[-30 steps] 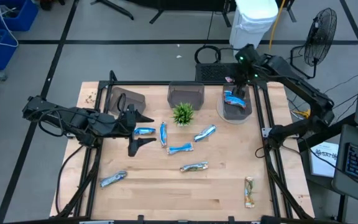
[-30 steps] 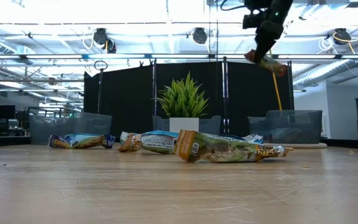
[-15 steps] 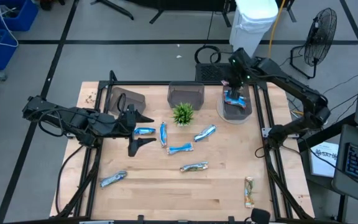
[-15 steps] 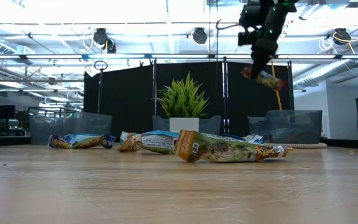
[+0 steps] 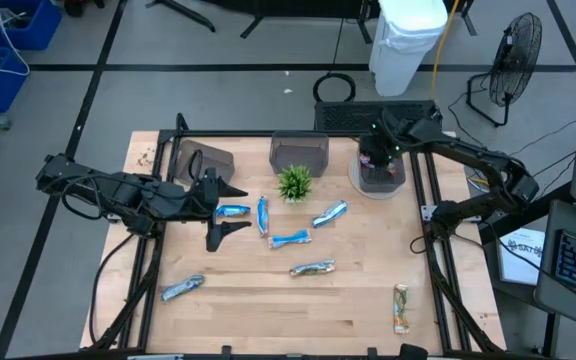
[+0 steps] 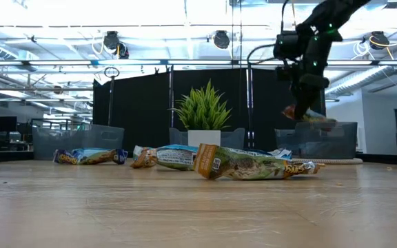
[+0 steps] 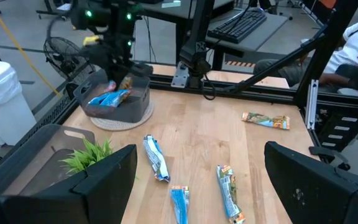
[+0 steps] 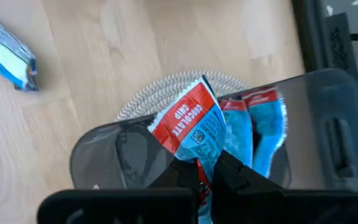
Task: Pick and place Granola Bars by type
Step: Put the red granola bar into the right black bin
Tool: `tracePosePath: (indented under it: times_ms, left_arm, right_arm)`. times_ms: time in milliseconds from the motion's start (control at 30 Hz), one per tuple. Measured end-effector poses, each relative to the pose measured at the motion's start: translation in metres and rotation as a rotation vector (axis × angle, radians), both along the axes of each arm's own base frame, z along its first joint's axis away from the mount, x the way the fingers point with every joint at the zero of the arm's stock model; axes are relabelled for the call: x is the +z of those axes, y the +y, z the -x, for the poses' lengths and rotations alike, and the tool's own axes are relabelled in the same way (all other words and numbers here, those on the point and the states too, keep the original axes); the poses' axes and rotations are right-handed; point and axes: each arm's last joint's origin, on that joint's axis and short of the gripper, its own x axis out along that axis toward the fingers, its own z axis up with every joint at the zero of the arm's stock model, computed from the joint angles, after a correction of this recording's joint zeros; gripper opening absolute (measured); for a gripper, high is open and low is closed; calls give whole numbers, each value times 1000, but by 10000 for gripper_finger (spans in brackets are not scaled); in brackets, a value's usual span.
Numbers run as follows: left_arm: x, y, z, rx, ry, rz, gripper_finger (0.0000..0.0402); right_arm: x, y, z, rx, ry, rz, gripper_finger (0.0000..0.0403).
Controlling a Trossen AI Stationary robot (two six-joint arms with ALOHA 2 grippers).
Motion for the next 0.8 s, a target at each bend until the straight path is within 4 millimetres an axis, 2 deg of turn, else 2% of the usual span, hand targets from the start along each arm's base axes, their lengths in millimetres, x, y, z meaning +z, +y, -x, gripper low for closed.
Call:
tracePosePath:
  times_ms: [233,500,800]
  left_arm:
    - [0,0,0,6,-2,18,349]
    - [0,0,0,17,-6,50,349]
    - [0,0,0,14,-5,44,349]
  right_arm:
    - [-34,7,7,1,28,-32,1]
    - [-59,9,13,1,-1,-24,1]
    - [-72,3,21,-33,11,-31,4]
